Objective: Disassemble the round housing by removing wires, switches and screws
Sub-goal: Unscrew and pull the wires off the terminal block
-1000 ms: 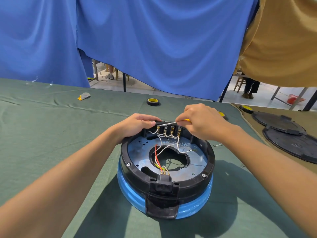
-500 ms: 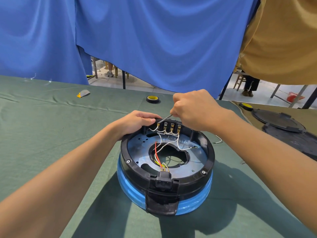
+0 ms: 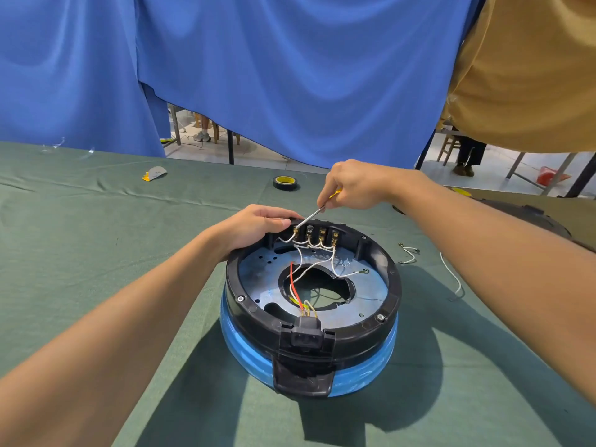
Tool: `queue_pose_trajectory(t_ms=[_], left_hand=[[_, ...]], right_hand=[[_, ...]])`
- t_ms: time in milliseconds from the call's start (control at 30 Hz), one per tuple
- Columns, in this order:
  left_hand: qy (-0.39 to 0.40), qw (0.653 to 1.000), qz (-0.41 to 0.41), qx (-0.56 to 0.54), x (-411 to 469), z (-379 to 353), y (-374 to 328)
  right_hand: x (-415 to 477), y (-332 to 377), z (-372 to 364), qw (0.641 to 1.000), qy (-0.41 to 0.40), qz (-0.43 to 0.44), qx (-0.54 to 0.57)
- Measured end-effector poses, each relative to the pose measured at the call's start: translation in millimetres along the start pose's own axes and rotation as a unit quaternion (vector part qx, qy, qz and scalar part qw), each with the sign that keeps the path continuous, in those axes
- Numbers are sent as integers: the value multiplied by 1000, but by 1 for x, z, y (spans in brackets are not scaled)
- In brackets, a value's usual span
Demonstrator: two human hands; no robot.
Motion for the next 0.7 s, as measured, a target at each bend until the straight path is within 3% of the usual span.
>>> queue_pose_trajectory(t_ms=[133, 267, 533, 700], left_hand=[[1, 1000, -7, -12, 0, 0, 0], [5, 1000, -6, -16, 1, -1, 2], [2, 1000, -9, -9, 1, 0, 2], [-6, 1000, -20, -3, 1, 1, 0]], right_hand=[[-22, 8, 9, 990, -88, -30, -105], [-49, 44, 11, 949, -186, 0, -254], [-44, 65, 19, 928, -199, 13, -316], [-25, 49, 23, 950, -149, 19, -274]])
Point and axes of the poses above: each hand's wrist, its own x-axis towards the middle knuckle, its own z-axis out of the back of the hand, y = z × x, the point moved 10 cm from there along x, towards the middle knuckle, and after that the axes turned 3 degrees about -x, right-handed, at the moved point
